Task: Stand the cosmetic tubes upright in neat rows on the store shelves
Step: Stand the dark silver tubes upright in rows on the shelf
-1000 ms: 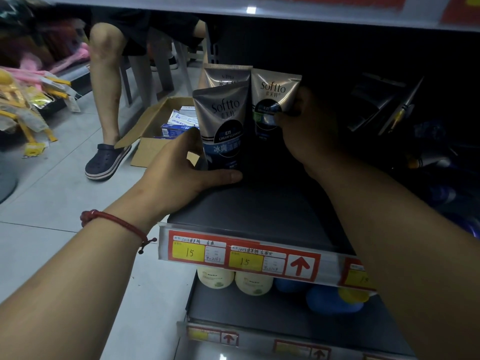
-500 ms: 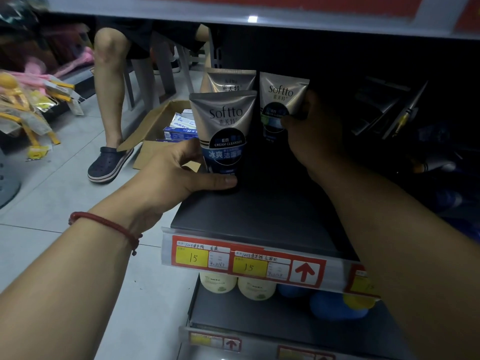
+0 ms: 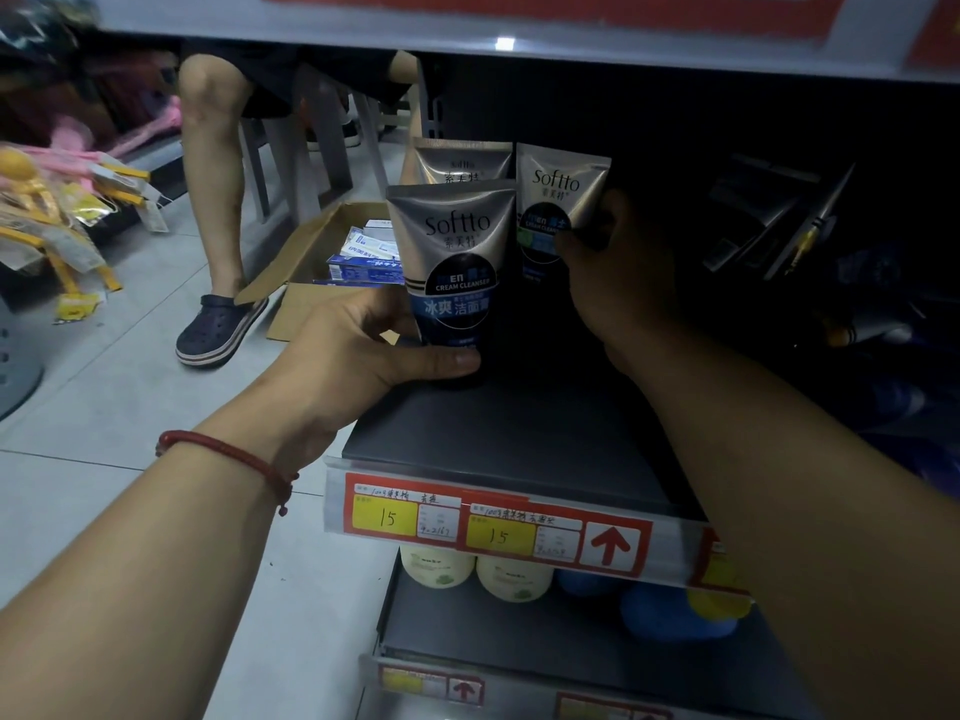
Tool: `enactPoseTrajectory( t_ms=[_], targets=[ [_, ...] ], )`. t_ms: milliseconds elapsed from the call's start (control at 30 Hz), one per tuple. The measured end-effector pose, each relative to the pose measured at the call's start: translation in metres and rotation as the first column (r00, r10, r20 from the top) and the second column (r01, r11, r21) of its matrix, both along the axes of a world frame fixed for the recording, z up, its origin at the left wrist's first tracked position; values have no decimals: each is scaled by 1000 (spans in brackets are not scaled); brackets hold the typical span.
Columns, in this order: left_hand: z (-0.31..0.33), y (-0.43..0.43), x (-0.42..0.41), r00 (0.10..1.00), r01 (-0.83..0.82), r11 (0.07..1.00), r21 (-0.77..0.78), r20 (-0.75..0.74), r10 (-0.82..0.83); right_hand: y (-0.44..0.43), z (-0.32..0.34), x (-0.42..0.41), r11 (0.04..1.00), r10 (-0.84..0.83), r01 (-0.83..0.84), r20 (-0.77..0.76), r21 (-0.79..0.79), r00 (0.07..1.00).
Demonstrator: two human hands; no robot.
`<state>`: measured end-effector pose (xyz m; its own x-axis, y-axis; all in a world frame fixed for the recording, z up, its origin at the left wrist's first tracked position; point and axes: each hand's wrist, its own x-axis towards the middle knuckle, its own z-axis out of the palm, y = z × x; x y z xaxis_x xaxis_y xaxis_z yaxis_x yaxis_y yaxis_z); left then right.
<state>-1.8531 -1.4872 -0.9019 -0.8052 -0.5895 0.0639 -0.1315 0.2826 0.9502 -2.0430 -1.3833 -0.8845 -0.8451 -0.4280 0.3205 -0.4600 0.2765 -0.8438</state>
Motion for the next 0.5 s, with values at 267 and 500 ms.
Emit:
enactPoseTrajectory(
  t_ms=[267,500],
  targets=[
    [-1,2,-3,999,-39,999,-9,20,39,-1,-3,2,1000,12,-12,27,-3,1000],
    [1,3,-4,999,-27,1000,-14,31,27,1,-10,8,1000,6,-5,74,-14,997]
  ],
)
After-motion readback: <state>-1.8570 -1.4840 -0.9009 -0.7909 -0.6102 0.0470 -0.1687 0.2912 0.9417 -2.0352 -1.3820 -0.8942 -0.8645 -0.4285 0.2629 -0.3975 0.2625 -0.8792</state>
